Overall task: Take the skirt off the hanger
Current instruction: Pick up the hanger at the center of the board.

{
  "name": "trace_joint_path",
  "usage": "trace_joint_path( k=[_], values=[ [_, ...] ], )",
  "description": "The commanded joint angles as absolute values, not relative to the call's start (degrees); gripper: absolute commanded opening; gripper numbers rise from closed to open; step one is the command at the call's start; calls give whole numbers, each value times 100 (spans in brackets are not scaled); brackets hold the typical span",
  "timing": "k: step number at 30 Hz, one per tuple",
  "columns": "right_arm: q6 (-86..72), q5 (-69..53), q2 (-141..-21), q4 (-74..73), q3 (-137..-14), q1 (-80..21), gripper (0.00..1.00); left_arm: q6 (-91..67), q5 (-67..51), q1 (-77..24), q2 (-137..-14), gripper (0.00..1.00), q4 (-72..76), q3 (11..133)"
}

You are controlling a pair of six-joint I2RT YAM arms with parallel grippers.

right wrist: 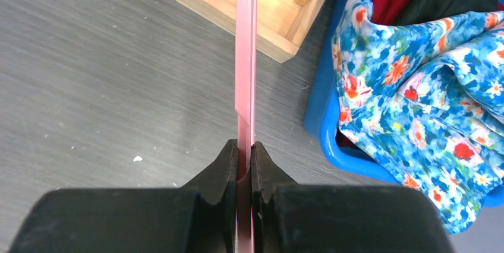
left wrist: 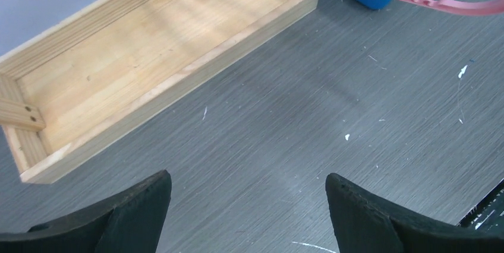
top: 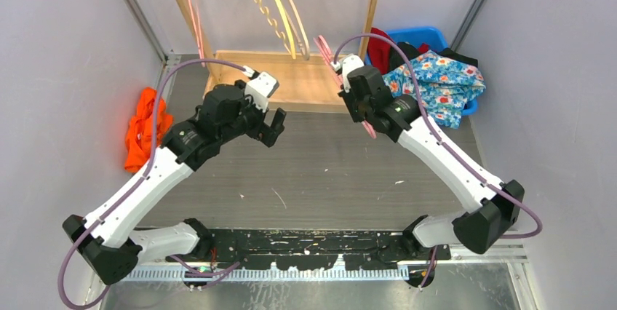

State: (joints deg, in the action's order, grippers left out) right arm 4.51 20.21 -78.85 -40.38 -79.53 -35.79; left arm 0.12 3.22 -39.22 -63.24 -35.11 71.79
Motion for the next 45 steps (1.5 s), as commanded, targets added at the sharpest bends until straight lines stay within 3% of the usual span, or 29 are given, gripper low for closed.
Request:
trace_joint_path(
  k=[1,7,17,26,45],
  values=[
    [556,1292,-7580,-4416,-8183,-3578,1,413,-257,-3845,-6495,99,-2267,6957],
    [403,798,-7307,-4706,-7914,-3585,1,776,-1049,-3580,-6617,99,-1080,6497],
    [401,-483,-7118,-5295,-8208,-3593,1,534,-3594,-2407,-6557,99,693,5542],
    [307,-1098,-7247,-5432,-8433,-3663,1,-114,-4987,-2293,-6986,100,1373,5734],
    [519,-1234,-7440,-6543,-9252,-4369,1,-79,-5310,-2571,-7532,100,1343,5742]
  ],
)
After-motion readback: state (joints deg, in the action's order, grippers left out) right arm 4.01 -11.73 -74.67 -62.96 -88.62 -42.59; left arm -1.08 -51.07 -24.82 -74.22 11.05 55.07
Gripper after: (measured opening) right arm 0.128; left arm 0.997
